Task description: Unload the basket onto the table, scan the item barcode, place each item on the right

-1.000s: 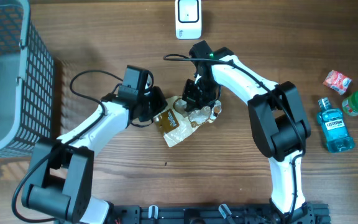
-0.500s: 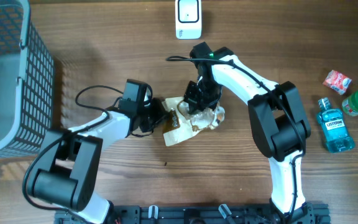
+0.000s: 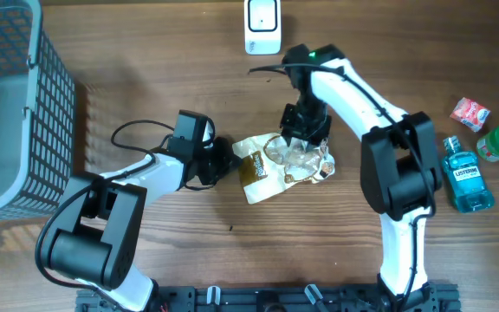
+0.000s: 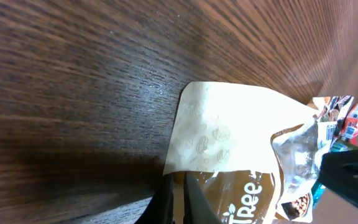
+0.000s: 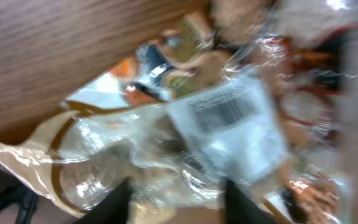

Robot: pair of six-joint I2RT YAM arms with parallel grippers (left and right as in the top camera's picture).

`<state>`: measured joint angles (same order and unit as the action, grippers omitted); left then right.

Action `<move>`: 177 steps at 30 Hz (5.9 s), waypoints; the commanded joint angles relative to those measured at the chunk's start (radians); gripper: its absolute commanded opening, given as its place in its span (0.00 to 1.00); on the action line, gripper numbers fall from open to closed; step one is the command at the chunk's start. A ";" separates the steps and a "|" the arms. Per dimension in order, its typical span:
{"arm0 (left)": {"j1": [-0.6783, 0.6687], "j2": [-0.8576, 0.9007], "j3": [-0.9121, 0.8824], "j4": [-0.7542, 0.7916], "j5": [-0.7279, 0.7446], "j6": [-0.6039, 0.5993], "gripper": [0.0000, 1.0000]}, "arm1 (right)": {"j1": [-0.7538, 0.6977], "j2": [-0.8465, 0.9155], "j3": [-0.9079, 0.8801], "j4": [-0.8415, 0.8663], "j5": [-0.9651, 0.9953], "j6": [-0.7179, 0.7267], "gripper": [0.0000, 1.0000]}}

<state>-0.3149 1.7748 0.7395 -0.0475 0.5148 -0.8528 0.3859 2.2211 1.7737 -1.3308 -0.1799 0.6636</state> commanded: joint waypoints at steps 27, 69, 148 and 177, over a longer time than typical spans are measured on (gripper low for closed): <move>0.006 0.058 -0.040 -0.043 -0.091 -0.023 0.04 | -0.115 -0.075 -0.336 0.182 0.136 -0.090 0.05; 0.184 0.058 -0.032 -0.034 -0.089 0.061 0.77 | -0.128 -0.255 -0.742 0.856 -0.247 -0.111 0.46; 0.188 -1.515 0.219 -0.424 -0.863 1.141 1.00 | -0.131 -1.028 -0.610 0.657 -0.369 -0.349 0.05; 0.188 -1.763 0.218 -0.732 -0.692 1.452 1.00 | 0.017 -0.741 -0.423 1.276 0.797 -0.816 0.05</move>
<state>-0.1314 0.0177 0.9573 -0.7815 -0.1593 0.5827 0.3298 1.3991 1.3289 -0.1761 0.2745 0.1047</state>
